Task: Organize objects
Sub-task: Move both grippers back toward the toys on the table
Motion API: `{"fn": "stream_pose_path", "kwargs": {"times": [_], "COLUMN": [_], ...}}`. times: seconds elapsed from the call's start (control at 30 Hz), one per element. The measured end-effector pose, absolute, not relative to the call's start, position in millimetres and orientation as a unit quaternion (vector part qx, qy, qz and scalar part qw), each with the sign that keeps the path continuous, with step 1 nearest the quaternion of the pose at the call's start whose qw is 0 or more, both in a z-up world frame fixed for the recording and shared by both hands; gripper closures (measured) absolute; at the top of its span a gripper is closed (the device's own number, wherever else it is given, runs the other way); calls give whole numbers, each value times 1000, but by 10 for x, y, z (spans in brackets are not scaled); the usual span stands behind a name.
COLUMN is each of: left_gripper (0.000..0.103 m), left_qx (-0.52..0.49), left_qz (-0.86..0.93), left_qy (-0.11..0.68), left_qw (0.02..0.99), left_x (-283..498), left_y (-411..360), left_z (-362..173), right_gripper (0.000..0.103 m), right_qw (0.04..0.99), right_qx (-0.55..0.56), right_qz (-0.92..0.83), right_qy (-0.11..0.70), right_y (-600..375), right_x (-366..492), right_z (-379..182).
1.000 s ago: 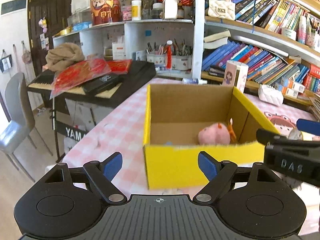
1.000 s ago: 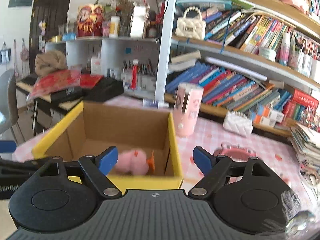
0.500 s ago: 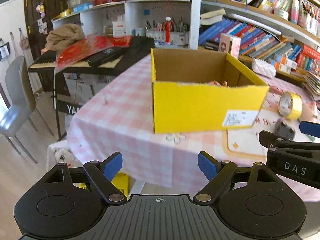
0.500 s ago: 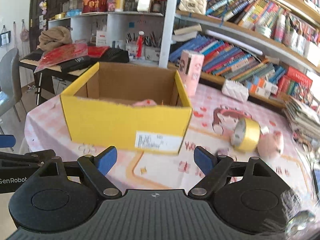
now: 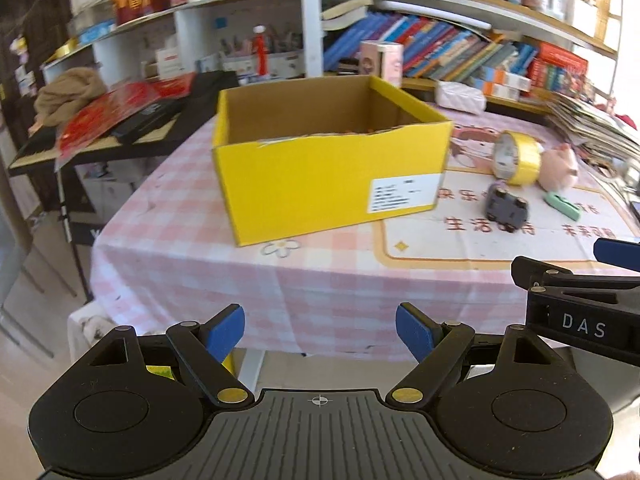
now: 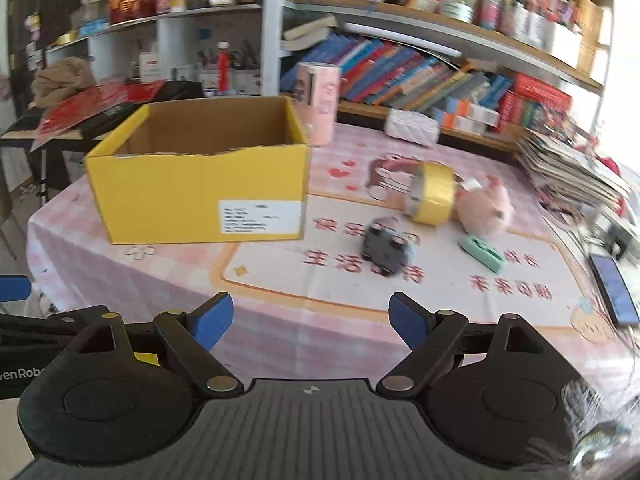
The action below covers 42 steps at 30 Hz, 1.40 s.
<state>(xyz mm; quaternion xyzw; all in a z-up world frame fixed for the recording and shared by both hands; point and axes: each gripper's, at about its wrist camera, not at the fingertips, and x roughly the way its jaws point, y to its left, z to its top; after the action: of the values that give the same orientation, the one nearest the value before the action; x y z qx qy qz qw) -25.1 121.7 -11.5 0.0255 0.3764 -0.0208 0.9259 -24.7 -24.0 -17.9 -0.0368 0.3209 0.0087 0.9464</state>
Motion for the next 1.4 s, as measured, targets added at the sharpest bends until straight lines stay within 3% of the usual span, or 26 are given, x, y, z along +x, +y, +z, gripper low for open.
{"fn": "stream_pose_path", "kwargs": {"times": [0.6, 1.4], "left_gripper": [18, 18], "left_qx": [41, 51], "left_qz": [-83, -117], "left_qy": [378, 388], "left_qw": [921, 913], "left_x": [113, 936], "left_y": [738, -430], "left_z": [-138, -218], "right_gripper": [17, 18], "right_qw": [943, 935], "right_qx": [-28, -8], "right_qz": [-54, -92], "right_qy": [327, 342], "right_y": [-722, -1980], "right_x": [-92, 764], "right_z": [-172, -193]}}
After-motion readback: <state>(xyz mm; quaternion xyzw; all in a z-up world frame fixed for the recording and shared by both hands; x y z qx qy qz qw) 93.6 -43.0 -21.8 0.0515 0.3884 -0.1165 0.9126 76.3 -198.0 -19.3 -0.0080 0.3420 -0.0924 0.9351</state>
